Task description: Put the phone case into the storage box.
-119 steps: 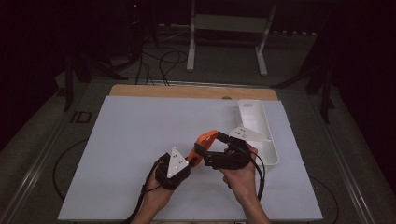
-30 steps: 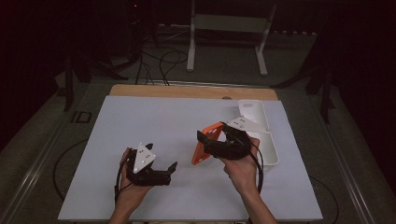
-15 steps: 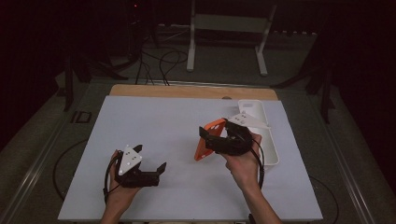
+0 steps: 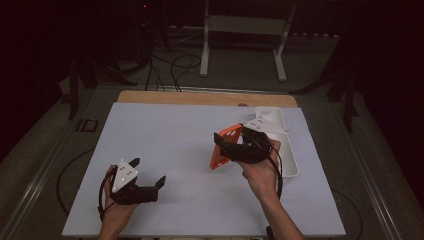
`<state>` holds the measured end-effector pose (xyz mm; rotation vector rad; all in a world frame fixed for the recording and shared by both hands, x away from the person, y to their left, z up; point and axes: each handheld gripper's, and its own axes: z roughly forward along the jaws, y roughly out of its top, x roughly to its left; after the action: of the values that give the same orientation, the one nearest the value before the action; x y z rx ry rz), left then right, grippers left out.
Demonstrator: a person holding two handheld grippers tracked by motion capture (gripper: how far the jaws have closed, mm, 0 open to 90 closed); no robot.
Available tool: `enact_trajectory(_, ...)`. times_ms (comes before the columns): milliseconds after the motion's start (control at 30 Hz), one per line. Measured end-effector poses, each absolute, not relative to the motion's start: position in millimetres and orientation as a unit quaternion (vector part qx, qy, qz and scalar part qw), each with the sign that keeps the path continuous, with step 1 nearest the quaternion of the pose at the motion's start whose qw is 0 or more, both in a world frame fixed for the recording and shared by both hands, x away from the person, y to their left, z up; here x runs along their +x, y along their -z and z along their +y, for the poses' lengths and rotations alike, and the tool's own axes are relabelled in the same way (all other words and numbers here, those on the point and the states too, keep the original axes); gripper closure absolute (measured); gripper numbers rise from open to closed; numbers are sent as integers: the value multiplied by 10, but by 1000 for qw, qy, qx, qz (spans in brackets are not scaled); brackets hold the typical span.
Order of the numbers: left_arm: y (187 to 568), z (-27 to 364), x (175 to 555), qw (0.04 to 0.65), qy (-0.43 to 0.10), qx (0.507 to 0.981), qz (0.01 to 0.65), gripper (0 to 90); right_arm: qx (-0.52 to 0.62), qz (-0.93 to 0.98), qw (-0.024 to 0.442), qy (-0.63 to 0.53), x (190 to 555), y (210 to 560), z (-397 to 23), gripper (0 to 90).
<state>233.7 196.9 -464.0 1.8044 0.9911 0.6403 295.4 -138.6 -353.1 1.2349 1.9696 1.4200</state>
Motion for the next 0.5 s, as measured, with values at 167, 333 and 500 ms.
enact_trajectory(167, 4658, 2061, 2309, 475, -266, 733, 408, 6, 447, 705, 212, -509, 2982, 3521, -1396, 160)
enact_trajectory(333, 4696, 2140, 2276, 472, -268, 730, 416, 7, 449, 705, 214, -505, 3006, 3529, -1407, 160)
enact_trajectory(500, 4739, 2210, 2237, 466, -269, 728, 425, 7, 452, 704, 217, -503, 3030, 3540, -1422, 160)
